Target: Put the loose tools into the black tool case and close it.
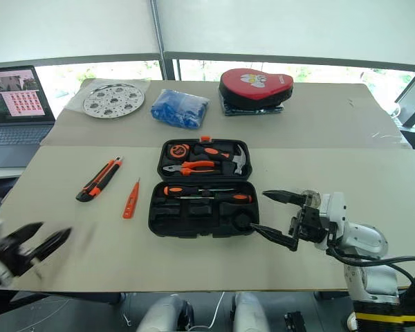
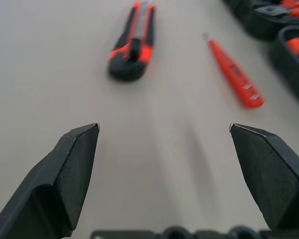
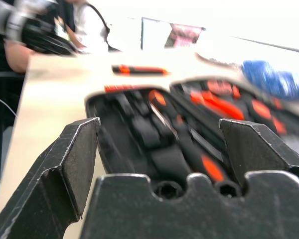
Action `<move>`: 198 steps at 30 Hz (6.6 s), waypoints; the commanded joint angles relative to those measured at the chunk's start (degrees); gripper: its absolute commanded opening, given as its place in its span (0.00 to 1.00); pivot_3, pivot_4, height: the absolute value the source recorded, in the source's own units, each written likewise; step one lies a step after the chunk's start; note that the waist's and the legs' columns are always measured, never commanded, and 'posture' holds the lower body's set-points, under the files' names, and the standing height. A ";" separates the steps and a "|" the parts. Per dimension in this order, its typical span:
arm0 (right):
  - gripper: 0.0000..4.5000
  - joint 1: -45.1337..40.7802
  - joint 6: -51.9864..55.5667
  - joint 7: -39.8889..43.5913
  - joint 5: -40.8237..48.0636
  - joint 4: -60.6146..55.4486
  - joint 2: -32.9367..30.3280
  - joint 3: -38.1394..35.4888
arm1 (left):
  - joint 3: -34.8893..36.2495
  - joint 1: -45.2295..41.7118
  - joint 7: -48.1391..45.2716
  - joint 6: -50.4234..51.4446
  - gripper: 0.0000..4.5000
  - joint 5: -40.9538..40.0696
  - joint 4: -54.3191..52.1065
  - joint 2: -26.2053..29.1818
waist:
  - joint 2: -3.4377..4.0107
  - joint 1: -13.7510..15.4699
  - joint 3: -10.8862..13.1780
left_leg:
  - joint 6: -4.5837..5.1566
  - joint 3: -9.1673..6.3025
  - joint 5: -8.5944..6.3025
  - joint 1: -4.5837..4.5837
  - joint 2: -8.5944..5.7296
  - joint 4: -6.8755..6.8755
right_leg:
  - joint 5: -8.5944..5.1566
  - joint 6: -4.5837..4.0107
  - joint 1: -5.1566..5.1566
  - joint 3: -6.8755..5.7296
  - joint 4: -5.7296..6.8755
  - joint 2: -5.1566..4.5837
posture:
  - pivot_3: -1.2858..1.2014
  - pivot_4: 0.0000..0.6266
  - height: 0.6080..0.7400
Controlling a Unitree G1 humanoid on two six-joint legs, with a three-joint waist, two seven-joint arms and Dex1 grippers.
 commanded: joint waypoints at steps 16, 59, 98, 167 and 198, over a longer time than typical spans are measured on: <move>1.00 -12.15 7.79 -2.49 6.11 -8.92 -3.47 2.81 | -24.38 -27.11 30.96 23.46 0.84 9.44 3.76 -15.62 | -0.07 0.42 0.03 | -0.57 -0.06 0.36 0.18 -0.10 -0.07 | 0.07 -0.08 0.14 0.02 0.08 0.17 | 0.52 0.24 1.00; 1.00 -5.64 18.10 -3.27 2.33 -12.11 -16.56 1.89 | -58.99 -53.18 -40.54 -13.28 0.19 42.83 20.47 5.80 | -0.39 0.14 0.28 | -0.24 -0.01 0.23 -0.26 -0.14 0.06 | -0.09 0.21 -0.07 -0.06 -0.18 0.25 | 0.52 0.24 1.00; 1.00 -7.83 19.27 -4.28 1.52 -11.17 -16.34 4.64 | -64.96 -56.41 -46.61 -3.87 0.19 48.14 20.92 3.74 | -0.31 0.02 0.22 | -0.24 -0.01 0.23 -0.09 -0.15 0.16 | -0.09 0.23 0.05 0.08 -0.04 0.33 | 0.52 0.24 1.00; 1.00 -3.59 20.93 -6.41 5.17 -13.35 -13.15 3.62 | -46.17 -49.78 -38.79 -24.12 0.01 34.09 30.78 -7.37 | -0.46 0.20 0.30 | -0.20 -0.06 0.21 -0.18 -0.14 0.42 | -0.05 0.28 0.07 -0.01 0.07 0.21 | 0.52 0.24 1.00; 1.00 -4.06 19.86 -6.83 3.82 -12.43 -11.75 4.59 | -49.46 -47.95 -39.87 -29.18 0.01 37.26 31.09 -8.50 | -0.46 0.12 0.30 | -0.19 -0.05 0.20 -0.19 -0.17 0.39 | -0.05 0.29 0.07 -0.02 0.00 0.19 | 0.52 0.24 1.00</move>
